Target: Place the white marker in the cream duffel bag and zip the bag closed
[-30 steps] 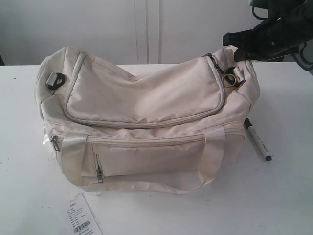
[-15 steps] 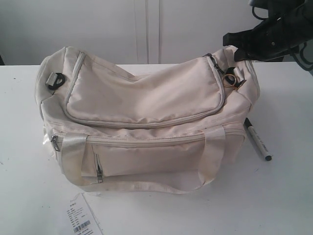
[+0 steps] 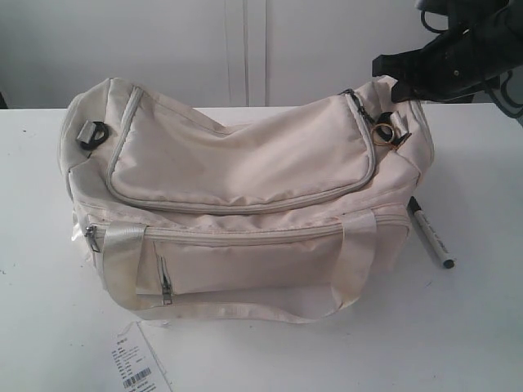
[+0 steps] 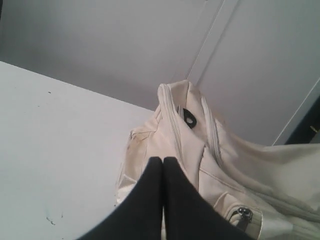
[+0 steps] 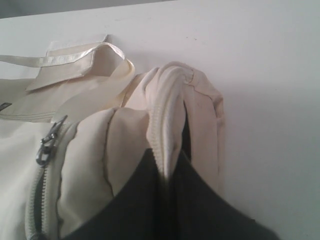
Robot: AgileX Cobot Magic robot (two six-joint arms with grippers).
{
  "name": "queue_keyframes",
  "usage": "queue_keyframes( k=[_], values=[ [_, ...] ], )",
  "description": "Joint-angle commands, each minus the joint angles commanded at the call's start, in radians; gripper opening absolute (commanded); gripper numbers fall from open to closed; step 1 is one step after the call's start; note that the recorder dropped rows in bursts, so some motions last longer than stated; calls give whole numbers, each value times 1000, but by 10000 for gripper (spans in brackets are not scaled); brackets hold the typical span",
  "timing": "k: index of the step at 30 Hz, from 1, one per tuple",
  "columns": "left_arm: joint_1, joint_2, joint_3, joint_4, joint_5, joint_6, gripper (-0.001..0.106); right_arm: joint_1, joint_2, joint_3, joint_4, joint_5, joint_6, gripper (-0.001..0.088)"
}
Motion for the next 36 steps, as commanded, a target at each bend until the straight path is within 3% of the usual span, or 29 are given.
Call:
queue_keyframes(
  k=[7,17,23,36],
  values=[
    [0,140,-99,0,31,104,0,0,0,0,0,0,0,0],
    [0,330,-259,2,205,267,0,0,0,0,0,0,0,0],
    [-4,419,-317,-50,238,350,0,0,0,0,0,0,0,0],
    [-187,561,-396,-67,238,420,0,0,0,0,0,0,0,0]
  ],
)
